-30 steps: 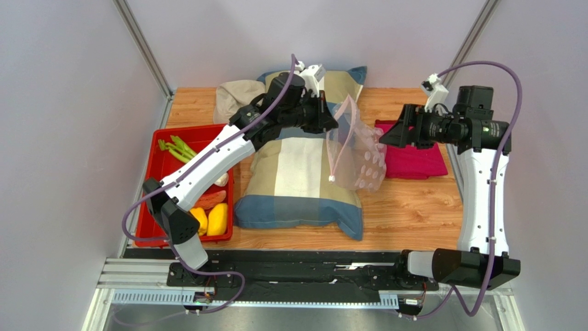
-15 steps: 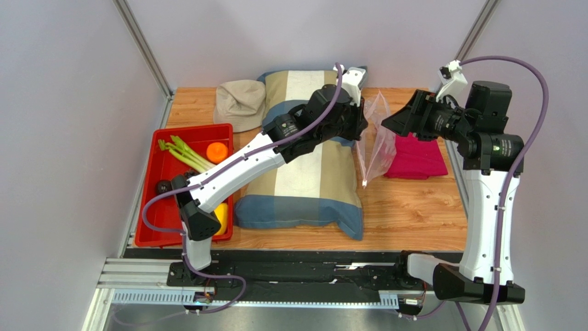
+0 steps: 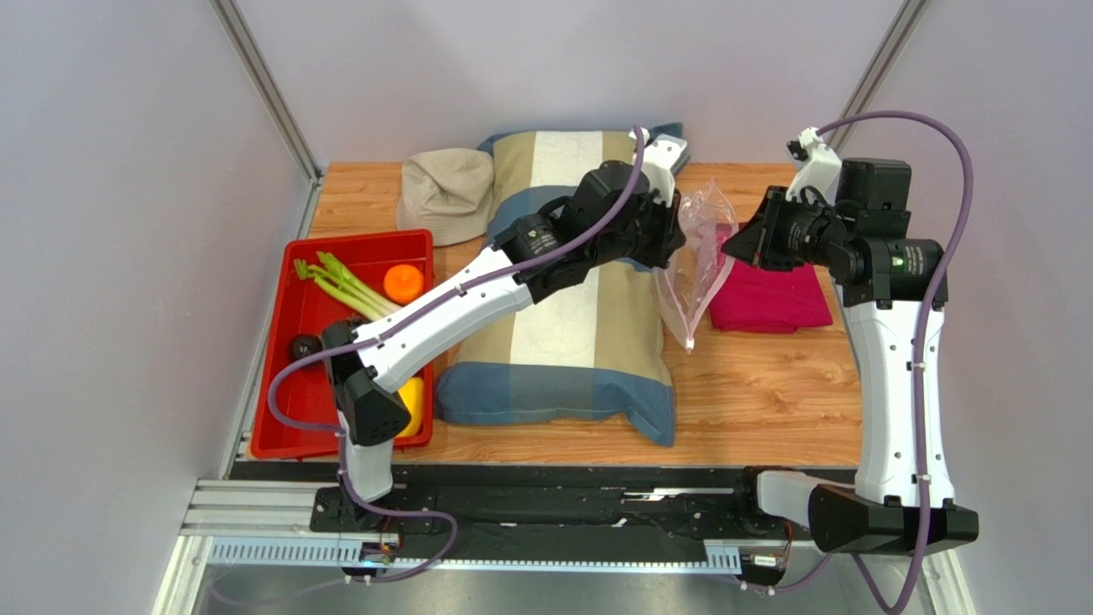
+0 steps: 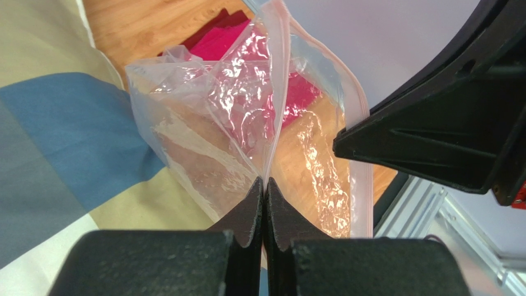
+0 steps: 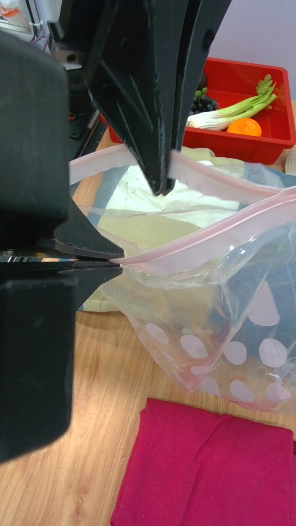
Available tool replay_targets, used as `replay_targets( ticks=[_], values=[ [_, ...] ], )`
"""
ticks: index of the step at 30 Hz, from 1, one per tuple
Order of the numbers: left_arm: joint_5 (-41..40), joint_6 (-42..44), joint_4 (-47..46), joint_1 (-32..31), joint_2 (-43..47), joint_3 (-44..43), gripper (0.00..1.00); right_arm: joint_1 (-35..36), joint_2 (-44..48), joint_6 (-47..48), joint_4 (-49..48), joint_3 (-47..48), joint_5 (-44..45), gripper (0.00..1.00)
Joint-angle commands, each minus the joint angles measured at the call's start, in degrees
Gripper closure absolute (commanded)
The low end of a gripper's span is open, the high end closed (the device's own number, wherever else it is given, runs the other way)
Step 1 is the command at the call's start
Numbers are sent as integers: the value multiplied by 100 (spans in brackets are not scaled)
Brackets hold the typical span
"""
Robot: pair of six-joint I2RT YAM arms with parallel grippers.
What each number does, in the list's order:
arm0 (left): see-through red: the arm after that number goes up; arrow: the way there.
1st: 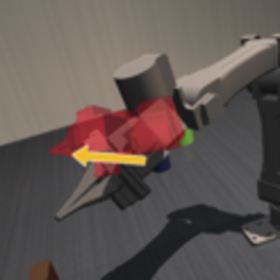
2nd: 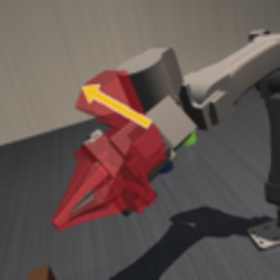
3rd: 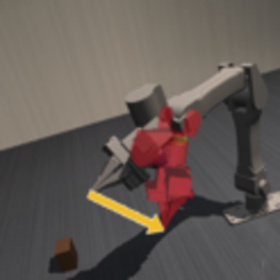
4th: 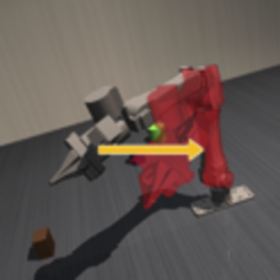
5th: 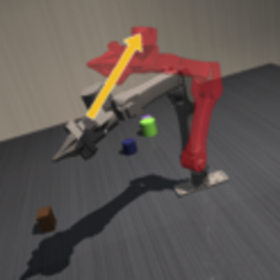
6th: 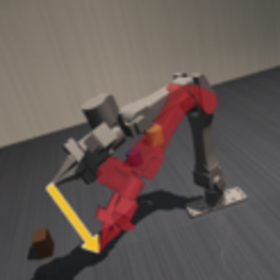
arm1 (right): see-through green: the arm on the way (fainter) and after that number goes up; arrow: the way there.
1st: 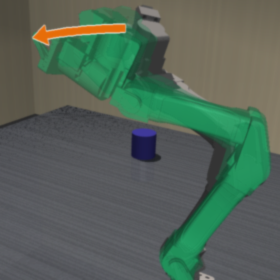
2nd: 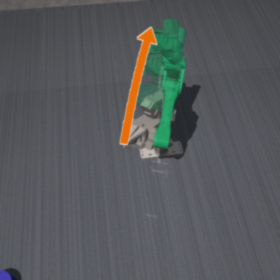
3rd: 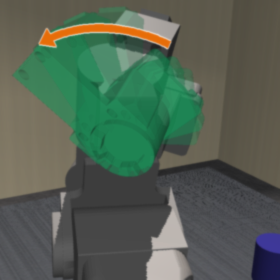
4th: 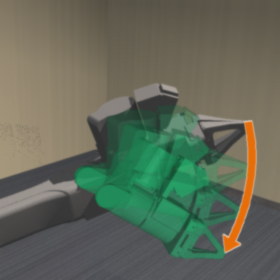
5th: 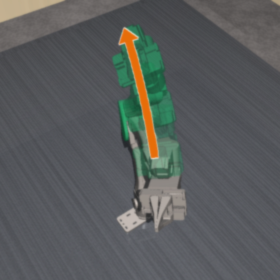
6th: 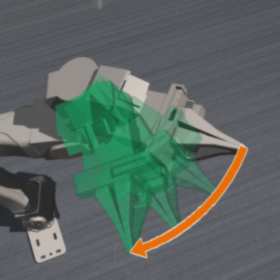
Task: Place the food in the zip-top bag and seal the zipper
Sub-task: Pick up the zipper food storage bag at the corner of the board.
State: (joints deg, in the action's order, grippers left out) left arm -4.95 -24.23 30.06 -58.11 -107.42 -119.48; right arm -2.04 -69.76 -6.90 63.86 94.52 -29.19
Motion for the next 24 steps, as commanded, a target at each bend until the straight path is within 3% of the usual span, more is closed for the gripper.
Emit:
replay_targets(
  ticks=[1,4,5,7,8,10,11,12,18,22,24],
  values=[
    [705,278,-282,62,431,389,100,11,181,101,-13,-109,-87,100],
    [1142,156,-265,412,748,714,87,11,462,22,-40,-249,-35,100],
    [1285,42,-203,536,835,750,74,11,533,-22,-40,-328,9,100],
    [1653,-46,-28,835,1134,890,57,11,761,-66,-57,-408,115,100],
    [1777,-116,43,1149,1248,961,40,20,823,-110,-57,-486,133,100],
    [2014,-143,140,1441,1713,1311,28,11,937,-163,-66,-566,168,100],
    [2033,-239,157,1782,1898,1487,10,20,955,-180,-84,-627,194,100],
    [2051,-353,175,1985,2265,1681,1,20,946,-189,-40,-689,255,100],
    [2454,-741,245,4296,3691,3384,1,20,990,-391,-144,-979,239,100],
    [2464,-926,1033,5957,4158,3870,1,20,938,-532,-250,-1014,282,100],
    [2167,-926,1395,6467,4132,3915,7,20,876,-550,-277,-1041,300,100]
  ],
)
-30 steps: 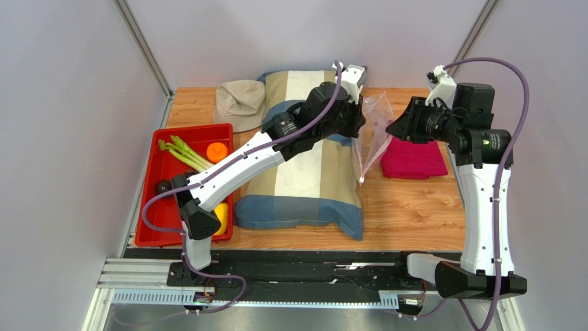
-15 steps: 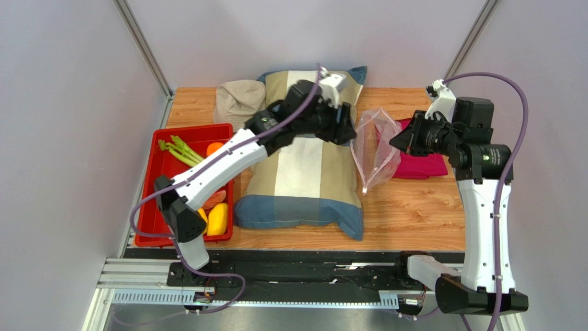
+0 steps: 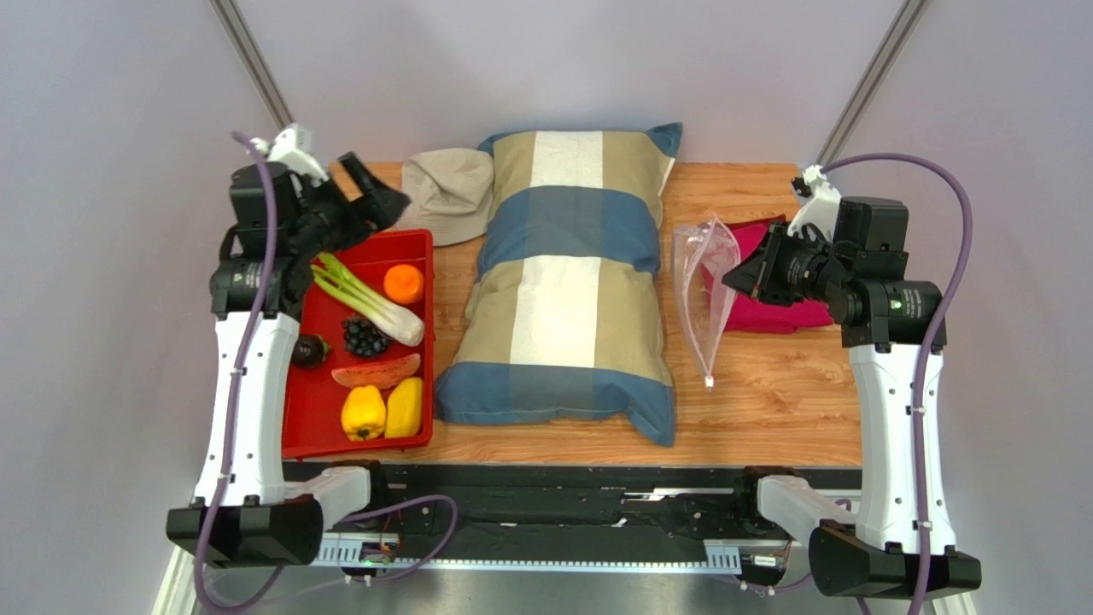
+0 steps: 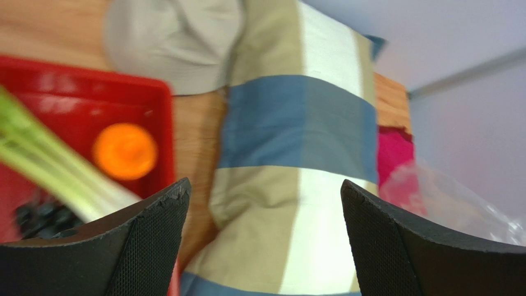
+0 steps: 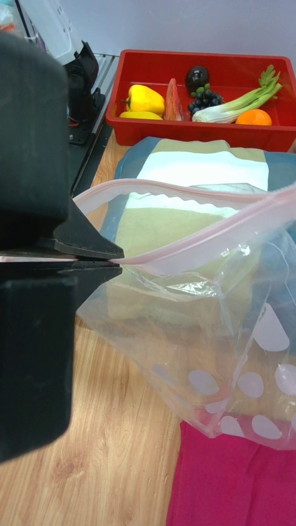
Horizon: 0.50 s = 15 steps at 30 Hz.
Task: Place the food in the zip-top bag and seal the zipper
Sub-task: Pick up the zipper food storage bag at the corner of the board, then pick up the fake vegetable from the bin.
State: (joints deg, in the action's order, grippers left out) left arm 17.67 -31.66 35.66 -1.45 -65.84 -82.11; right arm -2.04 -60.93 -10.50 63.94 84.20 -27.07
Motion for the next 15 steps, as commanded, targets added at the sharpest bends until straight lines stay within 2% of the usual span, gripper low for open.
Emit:
replay_targets(
  ticks=[1,3,5,8,15],
  values=[
    [-289,-235,1177,1196,-77,151,9,20,-33,-206,-277,-18,88,100],
    [-954,-297,1556,1401,-367,-23,11,20,-86,-215,-303,-44,79,100],
    [-1265,-367,1883,1560,-674,-69,11,20,-130,-224,-312,-53,62,100],
    [-1758,-499,1839,1683,-938,-16,9,20,-209,-207,-330,-27,53,100],
    [-2741,-525,2041,1710,-2168,-762,9,20,-367,-154,-304,52,105,100]
  ],
)
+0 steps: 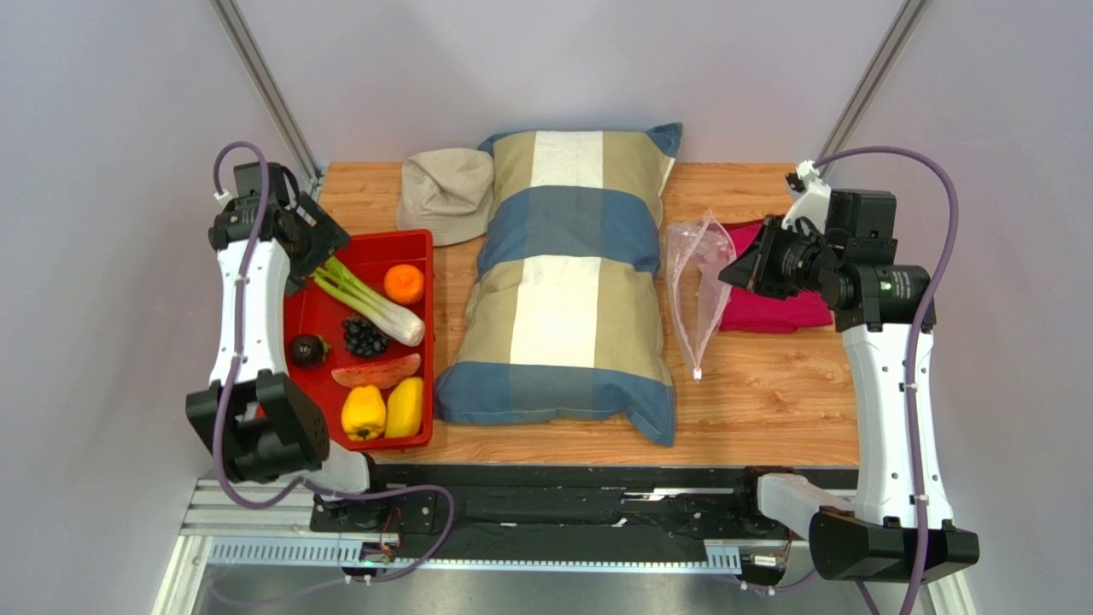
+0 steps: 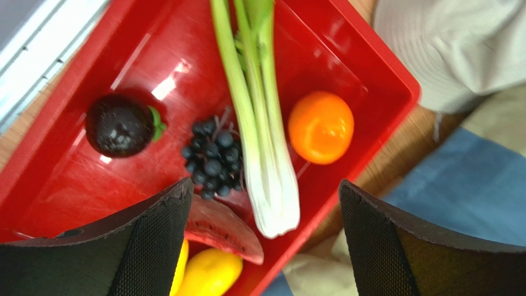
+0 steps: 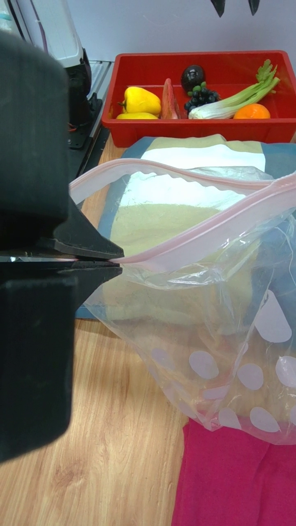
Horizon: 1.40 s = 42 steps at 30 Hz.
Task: Place the food in the zip-top bag and seal the zipper
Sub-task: Pick up the fake vegetable from the bin.
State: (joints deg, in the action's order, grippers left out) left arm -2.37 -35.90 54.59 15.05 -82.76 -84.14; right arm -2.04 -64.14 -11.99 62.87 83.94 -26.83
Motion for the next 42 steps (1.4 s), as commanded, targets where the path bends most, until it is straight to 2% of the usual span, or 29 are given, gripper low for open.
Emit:
replay_targets(
  ticks=[1,4,10,19,21,26,27,37,40,42],
  values=[
    [-747,-67,166,68,-626,-647,13,20,-98,3,-196,87,73,100],
    [-940,-14,148,77,-1223,-893,20,20,-195,47,-179,122,81,100],
    [-1125,-13,166,68,-2383,-1377,19,20,-415,65,-161,236,73,100],
    [-1099,-180,166,68,-3500,-1843,14,20,-749,118,-170,377,99,100],
    [-1064,-216,184,68,-3632,-1931,10,20,-810,126,-179,404,108,100],
    [-1003,-259,157,77,-3993,-2062,8,20,-916,153,-179,465,73,100],
    [-985,-268,157,68,-4028,-2080,2,20,-925,153,-179,465,73,100],
    [-1107,-198,333,42,-4538,-2361,1,20,-960,170,-240,369,-103,100],
    [-1152,-102,368,42,-4635,-2458,7,20,-978,205,-240,377,-77,100],
    [-1099,30,403,51,-4626,-2520,21,20,-986,214,-240,377,-59,100]
  ],
)
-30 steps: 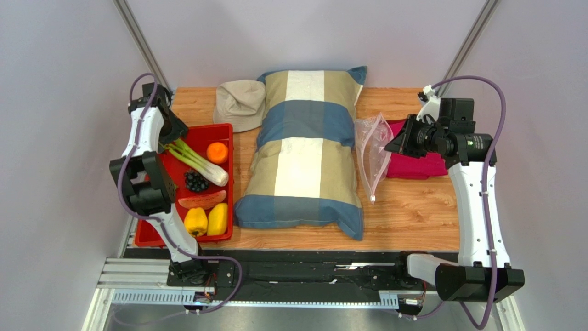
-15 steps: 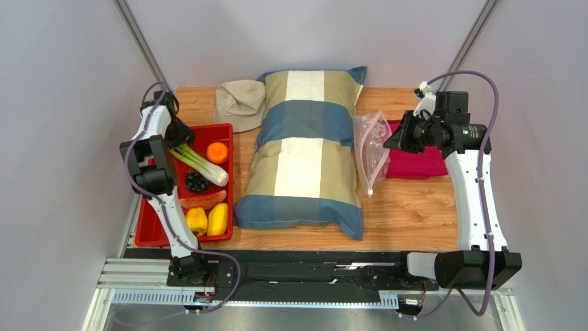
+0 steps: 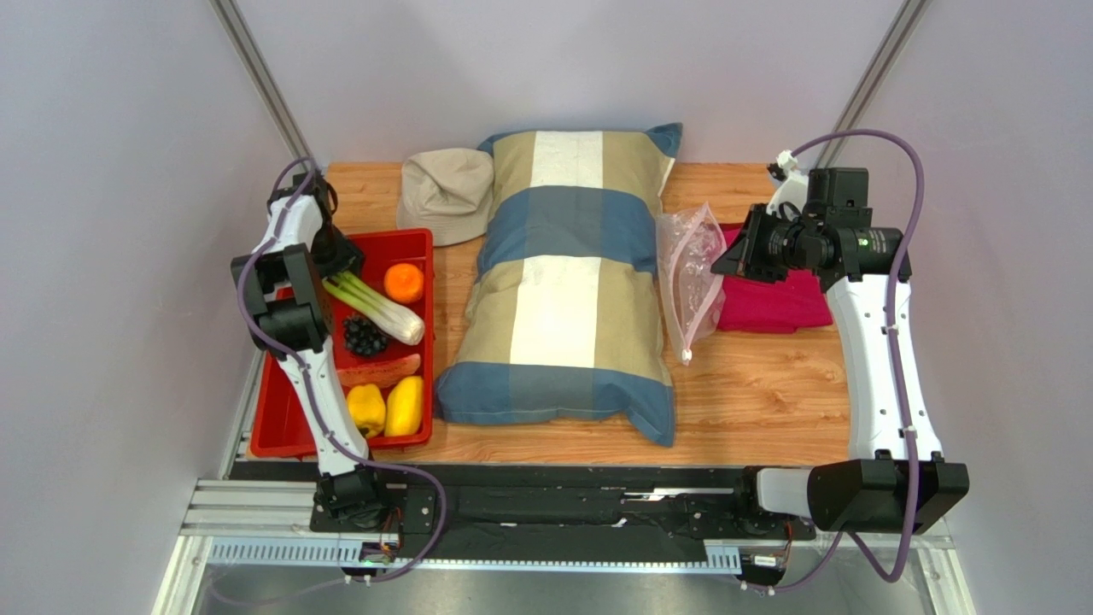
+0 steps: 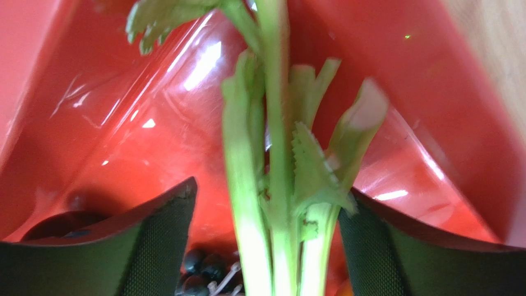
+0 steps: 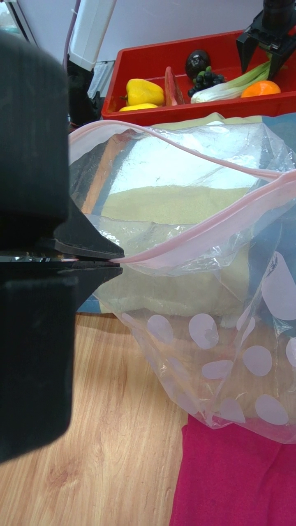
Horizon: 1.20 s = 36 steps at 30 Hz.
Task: Place the food in the zip-top bag and seal the zipper
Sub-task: Pick up the fake vegetable from the bin.
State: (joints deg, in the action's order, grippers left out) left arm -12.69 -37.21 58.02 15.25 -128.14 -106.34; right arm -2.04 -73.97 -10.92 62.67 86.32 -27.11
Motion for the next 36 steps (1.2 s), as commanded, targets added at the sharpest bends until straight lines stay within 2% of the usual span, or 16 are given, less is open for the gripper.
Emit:
replay_targets(
  ticks=[1,2,4,6,7,8,11,25,31,36],
  values=[
    [11,188,8,31,-45,-238,26,20,-12,116,-212,139,-22,100],
    [116,179,-1,31,7,-211,35,20,-12,116,-221,139,-22,100],
    [275,179,-62,31,183,-115,43,20,-12,107,-221,139,-31,100],
    [468,162,-97,31,419,-53,56,20,-12,116,-221,157,-48,100],
    [530,179,-141,31,517,25,64,20,-12,116,-221,174,-31,100],
    [635,188,-159,31,613,52,80,20,-3,125,-203,183,-31,100],
    [837,162,-203,31,1079,149,100,20,50,160,-168,192,-13,100],
    [2077,451,-309,-13,3171,-26,100,20,375,371,77,271,127,100],
    [2025,899,-685,-592,4146,-80,100,37,594,617,674,499,496,100],
    [1595,1488,-1204,-1496,4902,43,100,143,726,766,1264,587,830,100]
  ],
)
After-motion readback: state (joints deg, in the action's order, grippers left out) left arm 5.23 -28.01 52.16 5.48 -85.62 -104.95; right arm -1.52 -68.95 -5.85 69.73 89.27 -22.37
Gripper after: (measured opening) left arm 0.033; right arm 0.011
